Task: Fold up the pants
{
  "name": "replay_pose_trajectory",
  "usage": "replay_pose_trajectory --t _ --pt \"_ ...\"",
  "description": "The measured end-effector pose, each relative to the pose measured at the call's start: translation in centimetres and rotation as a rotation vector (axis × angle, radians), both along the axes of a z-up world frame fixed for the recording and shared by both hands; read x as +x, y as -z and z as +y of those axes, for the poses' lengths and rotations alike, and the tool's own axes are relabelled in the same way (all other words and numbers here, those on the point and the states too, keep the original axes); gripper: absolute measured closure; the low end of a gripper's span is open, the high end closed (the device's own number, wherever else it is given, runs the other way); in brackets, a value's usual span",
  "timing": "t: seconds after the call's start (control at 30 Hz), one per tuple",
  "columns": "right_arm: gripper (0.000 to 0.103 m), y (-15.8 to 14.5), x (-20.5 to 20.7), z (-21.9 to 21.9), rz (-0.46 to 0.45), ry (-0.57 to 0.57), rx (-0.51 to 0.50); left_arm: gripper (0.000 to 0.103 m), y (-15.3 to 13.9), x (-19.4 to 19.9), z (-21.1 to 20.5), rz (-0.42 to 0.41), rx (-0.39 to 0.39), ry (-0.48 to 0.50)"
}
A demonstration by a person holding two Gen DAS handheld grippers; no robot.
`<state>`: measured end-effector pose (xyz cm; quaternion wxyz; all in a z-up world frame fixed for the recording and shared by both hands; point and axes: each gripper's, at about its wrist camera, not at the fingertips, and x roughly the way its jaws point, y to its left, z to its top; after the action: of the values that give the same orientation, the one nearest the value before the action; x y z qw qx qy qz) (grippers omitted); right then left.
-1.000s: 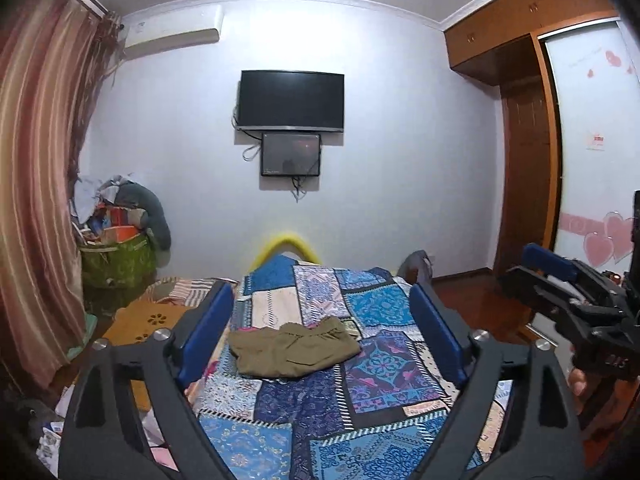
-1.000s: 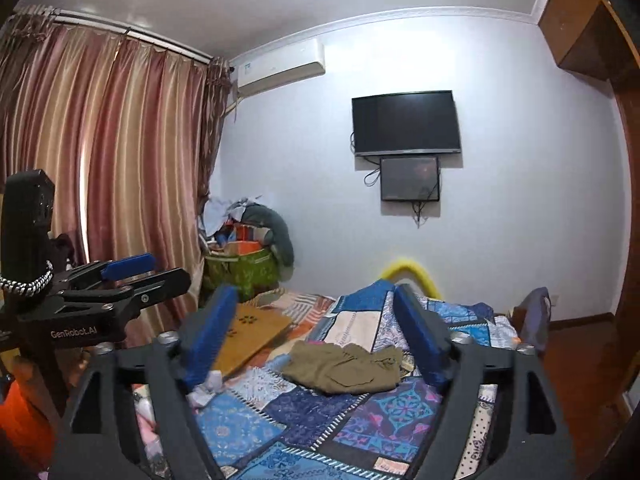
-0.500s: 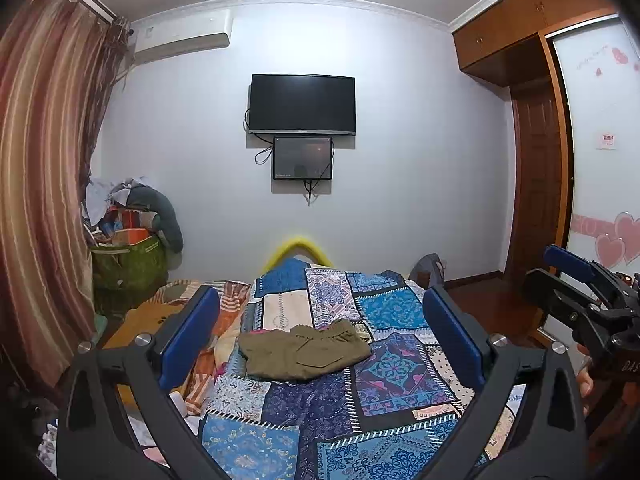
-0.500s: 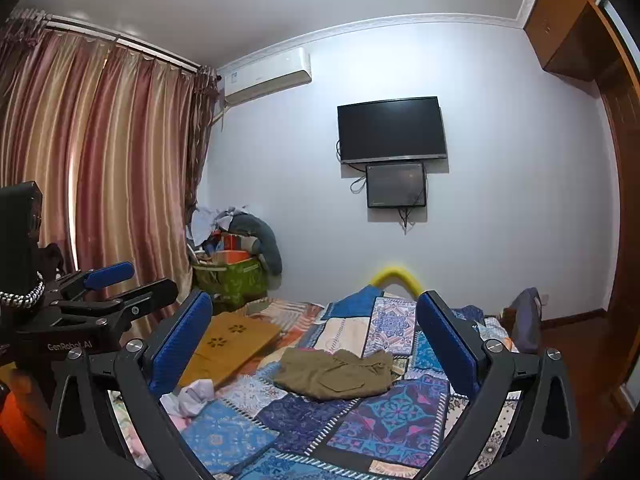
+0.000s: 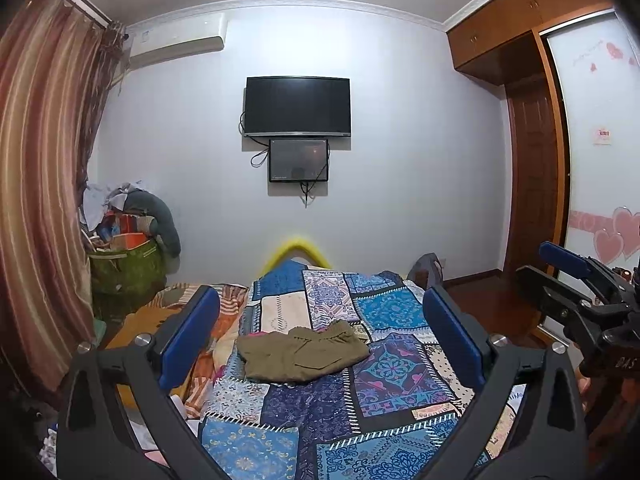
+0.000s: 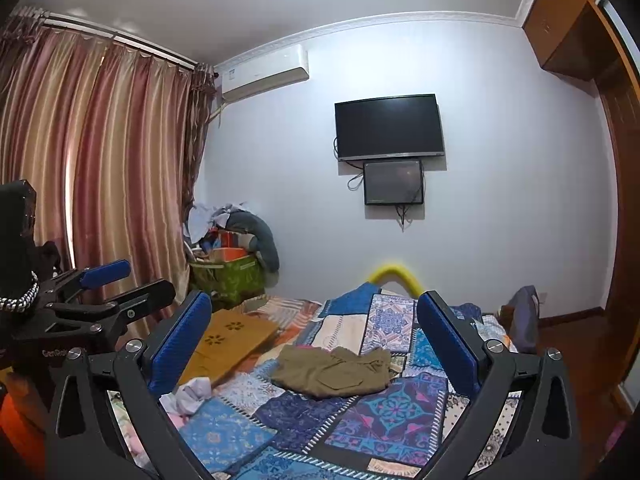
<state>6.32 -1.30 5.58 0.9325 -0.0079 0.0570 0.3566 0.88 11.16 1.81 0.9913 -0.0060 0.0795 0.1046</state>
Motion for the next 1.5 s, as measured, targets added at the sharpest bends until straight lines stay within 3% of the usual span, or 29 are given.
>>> replay_pose_trajectory --t 1.5 --pt "0.001 -0.20 0.50 -0.39 0.026 0.010 -0.004 0.000 0.51 0.38 0.20 0.008 -0.020 0.031"
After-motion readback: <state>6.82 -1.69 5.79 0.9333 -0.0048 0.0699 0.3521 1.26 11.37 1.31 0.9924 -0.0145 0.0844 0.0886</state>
